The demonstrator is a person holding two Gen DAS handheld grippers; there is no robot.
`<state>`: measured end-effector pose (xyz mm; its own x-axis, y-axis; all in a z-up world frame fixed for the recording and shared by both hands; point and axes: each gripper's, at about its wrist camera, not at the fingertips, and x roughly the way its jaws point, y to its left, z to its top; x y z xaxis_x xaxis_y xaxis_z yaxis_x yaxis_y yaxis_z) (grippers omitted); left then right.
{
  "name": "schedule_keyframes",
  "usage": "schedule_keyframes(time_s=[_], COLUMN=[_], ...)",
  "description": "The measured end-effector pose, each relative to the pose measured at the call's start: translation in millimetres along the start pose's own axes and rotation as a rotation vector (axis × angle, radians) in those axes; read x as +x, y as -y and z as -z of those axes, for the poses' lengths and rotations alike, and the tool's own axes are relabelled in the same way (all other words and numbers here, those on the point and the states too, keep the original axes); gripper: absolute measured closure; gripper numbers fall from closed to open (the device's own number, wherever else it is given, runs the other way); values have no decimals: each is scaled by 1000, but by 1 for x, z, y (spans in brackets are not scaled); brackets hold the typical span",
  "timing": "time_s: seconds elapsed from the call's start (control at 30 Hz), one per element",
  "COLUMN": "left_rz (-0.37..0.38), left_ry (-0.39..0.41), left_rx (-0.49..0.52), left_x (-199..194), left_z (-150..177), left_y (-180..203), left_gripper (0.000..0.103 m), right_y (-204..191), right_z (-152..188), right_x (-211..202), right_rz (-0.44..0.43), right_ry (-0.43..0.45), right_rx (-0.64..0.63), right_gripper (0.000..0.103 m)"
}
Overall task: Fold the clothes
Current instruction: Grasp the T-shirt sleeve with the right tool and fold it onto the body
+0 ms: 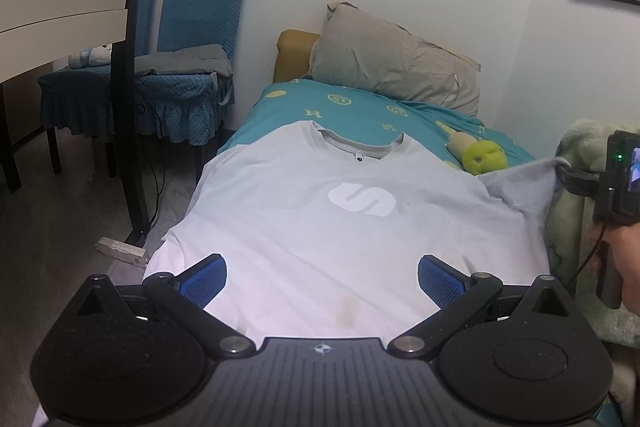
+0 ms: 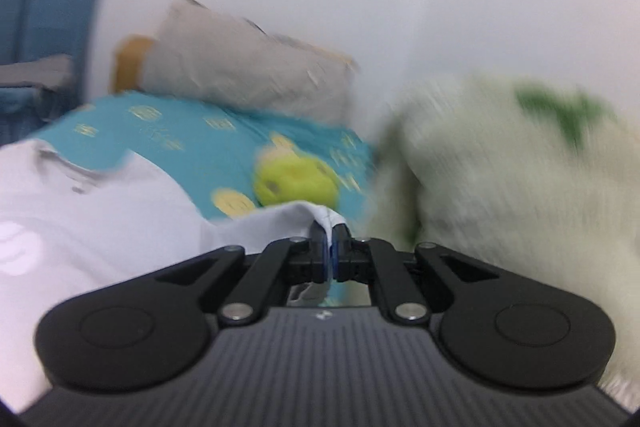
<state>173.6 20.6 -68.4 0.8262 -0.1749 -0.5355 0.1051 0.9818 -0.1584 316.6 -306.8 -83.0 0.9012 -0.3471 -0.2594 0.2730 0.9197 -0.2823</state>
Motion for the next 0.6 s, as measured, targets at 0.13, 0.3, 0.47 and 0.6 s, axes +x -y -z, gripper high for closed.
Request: schedule_keyframes(time_s=[0.13,0.3,0.47,0.6], left_rz=[-4,-13,-38,-47], left_ry=[0,6,27,40], left_rx=[-10,-16,7,27], left_x=[1,-1,-3,-3], left_z=[-2,-2,-2,-2], left_y=[-3,-8,-9,-7], left_gripper=[0,0,0,0], right_y=[-69,-146,-153,-125], right_z=[-6,31,42,27], right_x=[-39,-64,-44,-49], right_rz=[-159,-380,-518,-598], right_ry=[120,114,-114,-154], right_rx=[-174,-380,-283,-79], right_gripper=[98,97,49,8])
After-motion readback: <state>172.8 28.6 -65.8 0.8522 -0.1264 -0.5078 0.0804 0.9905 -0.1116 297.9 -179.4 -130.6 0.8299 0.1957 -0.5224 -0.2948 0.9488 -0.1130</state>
